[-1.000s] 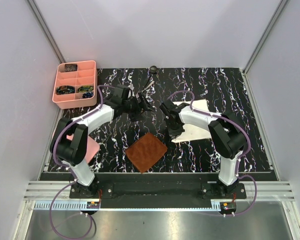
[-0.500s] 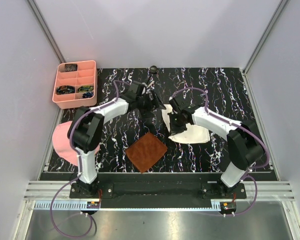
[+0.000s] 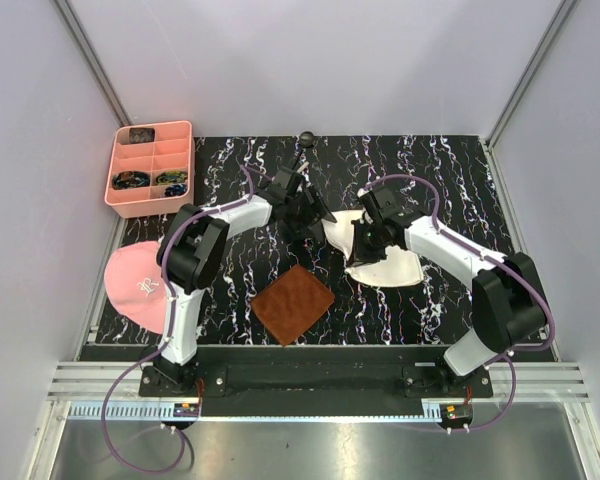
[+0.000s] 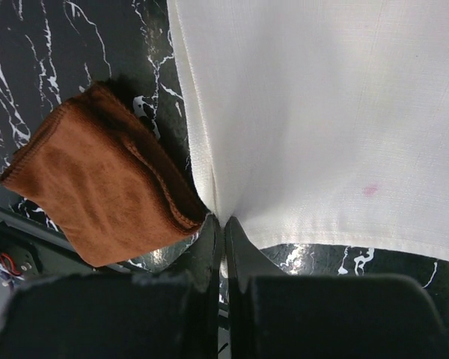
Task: Fold the napkin into a case and place the utensils inside
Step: Pick up the lower triangle-folded napkin from the center of the board.
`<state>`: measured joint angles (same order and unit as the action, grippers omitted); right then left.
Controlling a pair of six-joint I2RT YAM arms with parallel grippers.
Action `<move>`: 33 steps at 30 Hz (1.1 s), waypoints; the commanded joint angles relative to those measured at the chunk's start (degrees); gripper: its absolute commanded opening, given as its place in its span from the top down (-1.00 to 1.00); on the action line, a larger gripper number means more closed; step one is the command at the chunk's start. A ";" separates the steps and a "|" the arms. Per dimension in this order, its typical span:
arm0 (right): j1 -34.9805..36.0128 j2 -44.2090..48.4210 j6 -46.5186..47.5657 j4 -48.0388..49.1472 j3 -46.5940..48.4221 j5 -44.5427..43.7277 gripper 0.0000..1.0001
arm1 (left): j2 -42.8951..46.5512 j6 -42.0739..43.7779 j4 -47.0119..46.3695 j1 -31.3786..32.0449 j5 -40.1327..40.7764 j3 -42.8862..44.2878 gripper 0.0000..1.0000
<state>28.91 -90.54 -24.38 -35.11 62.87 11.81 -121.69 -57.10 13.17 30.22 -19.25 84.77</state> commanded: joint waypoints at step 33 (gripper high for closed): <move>-1.92 4.67 0.12 2.94 -2.48 9.01 1.00 | -1.80 -1.45 -10.45 -3.15 -2.21 -0.58 0.58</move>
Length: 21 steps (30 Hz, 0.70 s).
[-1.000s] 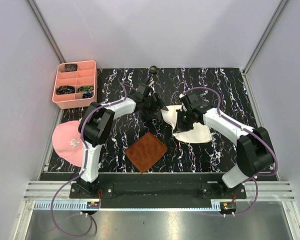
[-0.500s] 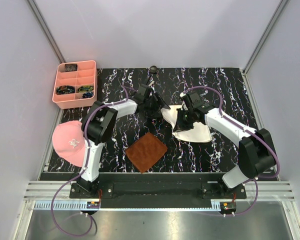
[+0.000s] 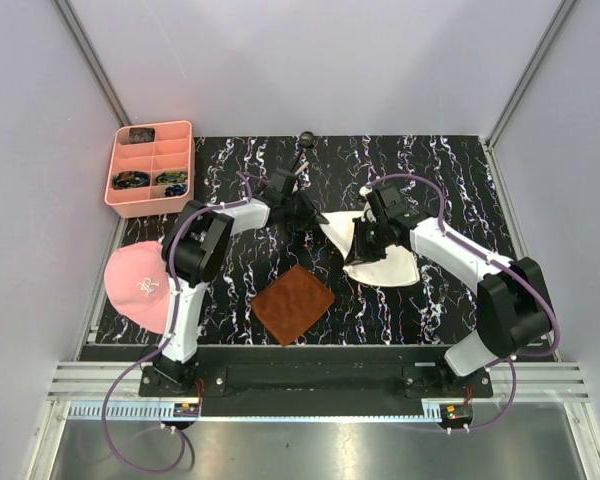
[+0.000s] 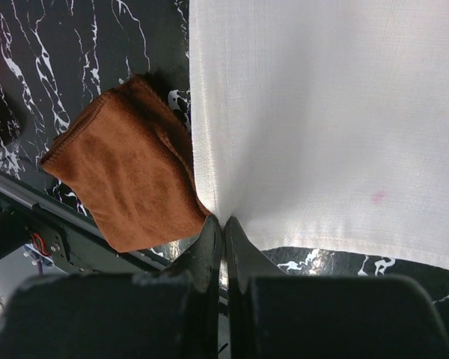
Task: Fold the napkin into a case and place the utensils inside
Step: Pick up the lower triangle-folded napkin from the center of the board.
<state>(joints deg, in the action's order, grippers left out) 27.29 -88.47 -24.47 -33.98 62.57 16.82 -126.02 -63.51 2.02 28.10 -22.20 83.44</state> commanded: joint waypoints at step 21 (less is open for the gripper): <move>1.91 3.21 -8.66 19.72 -15.53 21.58 1.00 | 13.52 20.35 26.35 5.29 31.67 8.38 1.00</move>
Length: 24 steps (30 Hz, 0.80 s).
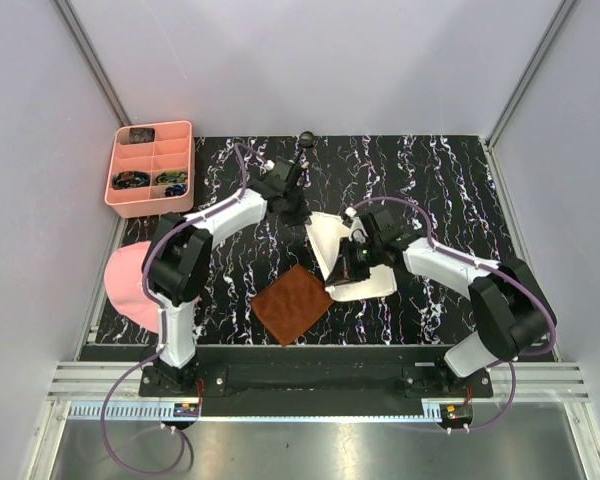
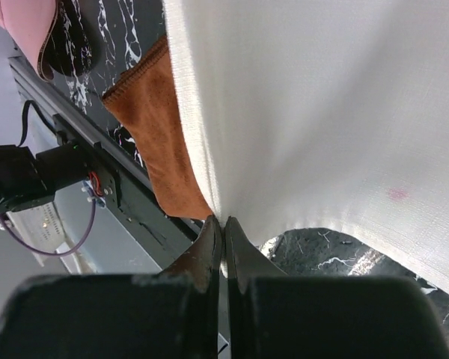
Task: Fold the napkin into a case and place the utensils inside
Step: Pick up the lower triangle-folded napkin from the center of the board, then fold the lower triangle-folded napkin at the center of the board.
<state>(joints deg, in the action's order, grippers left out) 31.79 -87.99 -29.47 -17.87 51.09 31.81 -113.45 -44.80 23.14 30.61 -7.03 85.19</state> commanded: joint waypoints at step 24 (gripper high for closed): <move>-15.00 8.18 -1.73 -0.68 -12.96 5.01 0.81 | -18.04 -7.68 29.60 15.44 45.88 37.07 1.00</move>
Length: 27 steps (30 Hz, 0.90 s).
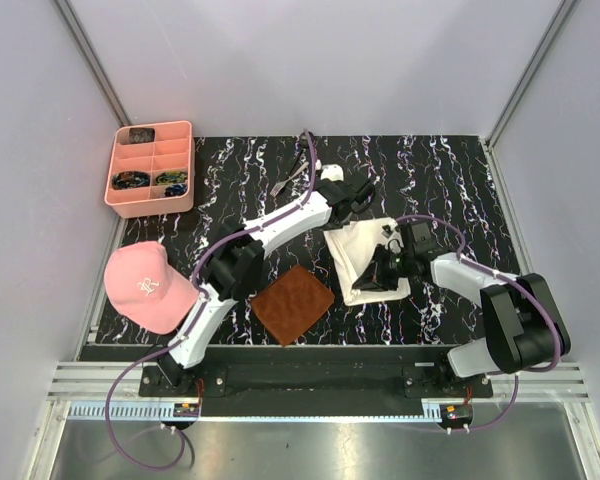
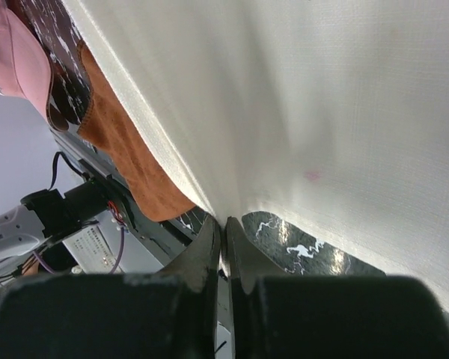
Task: Fold the napkin into a case and place the utensils inside
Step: Fold the lower triangle-folded napkin at the center of the board.
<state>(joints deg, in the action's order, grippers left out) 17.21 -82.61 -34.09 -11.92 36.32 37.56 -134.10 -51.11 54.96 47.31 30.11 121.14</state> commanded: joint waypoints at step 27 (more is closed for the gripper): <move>-3.76 -7.04 1.66 -5.39 8.77 5.68 0.04 | 4.38 -0.74 -5.30 0.15 7.78 -0.90 1.00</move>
<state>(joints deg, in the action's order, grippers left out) 14.98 -89.21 -33.39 -15.38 41.10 39.70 -134.08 -50.85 52.58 47.83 34.28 120.92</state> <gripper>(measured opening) 0.416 0.026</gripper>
